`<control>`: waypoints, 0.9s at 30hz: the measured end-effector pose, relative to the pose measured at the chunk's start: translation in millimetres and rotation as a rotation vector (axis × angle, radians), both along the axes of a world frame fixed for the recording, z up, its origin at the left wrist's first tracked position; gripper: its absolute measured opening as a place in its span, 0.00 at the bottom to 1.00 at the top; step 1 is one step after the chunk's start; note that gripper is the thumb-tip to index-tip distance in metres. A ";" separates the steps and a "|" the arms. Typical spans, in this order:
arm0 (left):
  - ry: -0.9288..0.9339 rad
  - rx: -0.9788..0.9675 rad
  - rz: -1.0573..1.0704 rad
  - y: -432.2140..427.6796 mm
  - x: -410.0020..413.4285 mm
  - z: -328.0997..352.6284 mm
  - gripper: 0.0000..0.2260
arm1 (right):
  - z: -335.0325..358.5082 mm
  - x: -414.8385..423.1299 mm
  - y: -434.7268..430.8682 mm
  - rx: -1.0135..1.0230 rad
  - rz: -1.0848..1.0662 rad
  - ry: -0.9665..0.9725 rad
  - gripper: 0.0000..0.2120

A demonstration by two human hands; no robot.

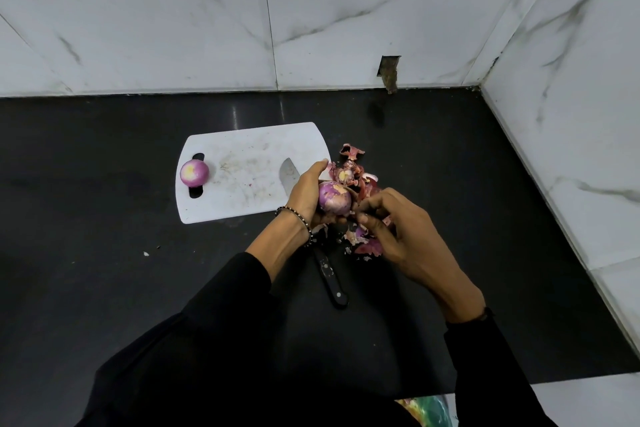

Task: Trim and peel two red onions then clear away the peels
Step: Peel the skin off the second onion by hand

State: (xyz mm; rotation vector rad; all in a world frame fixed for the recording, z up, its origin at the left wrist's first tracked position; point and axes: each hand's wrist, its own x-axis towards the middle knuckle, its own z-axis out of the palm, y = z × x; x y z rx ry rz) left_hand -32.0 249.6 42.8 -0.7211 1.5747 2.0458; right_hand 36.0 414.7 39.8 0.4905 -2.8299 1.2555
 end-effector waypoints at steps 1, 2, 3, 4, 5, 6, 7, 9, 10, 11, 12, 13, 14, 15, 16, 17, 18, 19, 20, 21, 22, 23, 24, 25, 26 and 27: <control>-0.005 0.016 -0.005 -0.9 0.1 -0.1 0.18 | -0.1 -0.2 0.2 0.000 -0.021 0.005 0.05; -0.011 0.026 -0.009 -1.5 0.1 -0.5 0.19 | -0.1 -0.3 -0.2 0.004 -0.051 0.019 0.04; -0.021 0.034 -0.013 -1.5 0.5 -0.5 0.19 | -0.1 -0.6 -0.5 -0.001 -0.081 0.034 0.01; -0.033 0.037 -0.014 -0.9 1.4 0.5 0.19 | 0.6 -0.6 -2.0 -0.007 -0.118 0.054 0.03; -0.048 0.037 -0.010 0.3 2.6 2.4 0.19 | 0.6 -0.4 -3.0 -0.023 -0.154 0.065 0.06; -0.067 0.034 -0.006 1.5 3.8 4.0 0.18 | 0.5 -0.6 -3.9 -0.041 -0.180 0.070 0.06; -0.089 0.041 -0.015 2.7 4.1 4.8 0.17 | 0.2 -0.8 -4.3 -0.059 -0.190 0.080 0.05; -0.135 0.075 -0.114 3.5 4.3 5.5 0.18 | 0.0 -0.8 -5.3 -0.068 -0.180 0.103 0.07; -0.149 0.085 -0.189 3.6 4.0 5.1 0.19 | -0.7 -0.8 -4.7 -0.070 -0.170 0.108 0.09; -0.152 0.081 -0.249 3.2 3.1 3.7 0.18 | -0.4 -0.7 -4.0 -0.071 -0.160 0.117 0.09; -0.147 0.076 -0.286 2.8 2.1 2.4 0.18 | 0.5 -0.2 -3.3 -0.081 -0.147 0.122 0.09; -0.135 0.064 -0.311 1.9 1.5 1.3 0.18 | 1.6 0.5 -2.4 -0.096 -0.137 0.124 0.09; -0.121 0.054 -0.330 0.9 1.0 0.3 0.18 | 2.7 1.4 -1.3 -0.114 -0.123 0.123 0.09; -0.107 0.048 -0.356 0.1 1.8 1.4 0.19 | 3.6 2.2 -0.1 -0.126 -0.107 0.123 0.10; -0.097 0.044 -0.385 -0.7 2.6 2.7 0.20 | 4.3 2.7 1.0 -0.133 -0.094 0.124 0.12; -0.088 0.029 -0.416 -1.5 2.9 3.3 0.21 | 4.2 3.0 2.3 -0.134 -0.089 0.127 0.13; -0.078 0.002 -0.449 -2.5 3.1 3.7 0.22 | 4.1 3.2 3.3 -0.137 -0.092 0.130 0.14; -0.066 -0.032 -0.484 -3.3 2.9 4.2 0.24 | 4.0 3.5 4.2 -0.147 -0.103 0.131 0.14; -0.054 -0.059 -0.518 -3.6 2.3 4.8 0.26 | 4.3 3.9 4.5 -0.161 -0.115 0.129 0.14; -0.041 -0.080 -0.549 -3.2 1.9 5.7 0.28 | 4.8 4.4 4.7 -0.173 -0.123 0.126 0.14; -0.030 -0.104 -0.577 -2.3 1.6 7.1 0.30 | 5.5 4.7 4.5 -0.183 -0.127 0.121 0.14; -0.021 -0.142 -0.598 -1.4 1.0 8.1 0.33 | 6.2 4.9 4.2 -0.193 -0.124 0.117 0.15; -0.011 -0.188 -0.614 -0.3 0.6 9.3 0.34 | 7.4 4.9 3.9 -0.204 -0.115 0.114 0.15; 0.003 -0.232 -0.630 0.4 -0.1 9.8 0.34 | 8.0 4.4 3.8 -0.210 -0.099 0.112 0.15; 0.016 -0.263 -0.648 0.6 -0.4 10.6 0.35 | 8.8 4.0 3.7 -0.209 -0.078 0.111 0.15; 0.024 -0.279 -0.671 0.6 -1.0 10.3 0.36 | 9.4 3.3 4.0 -0.201 -0.058 0.109 0.15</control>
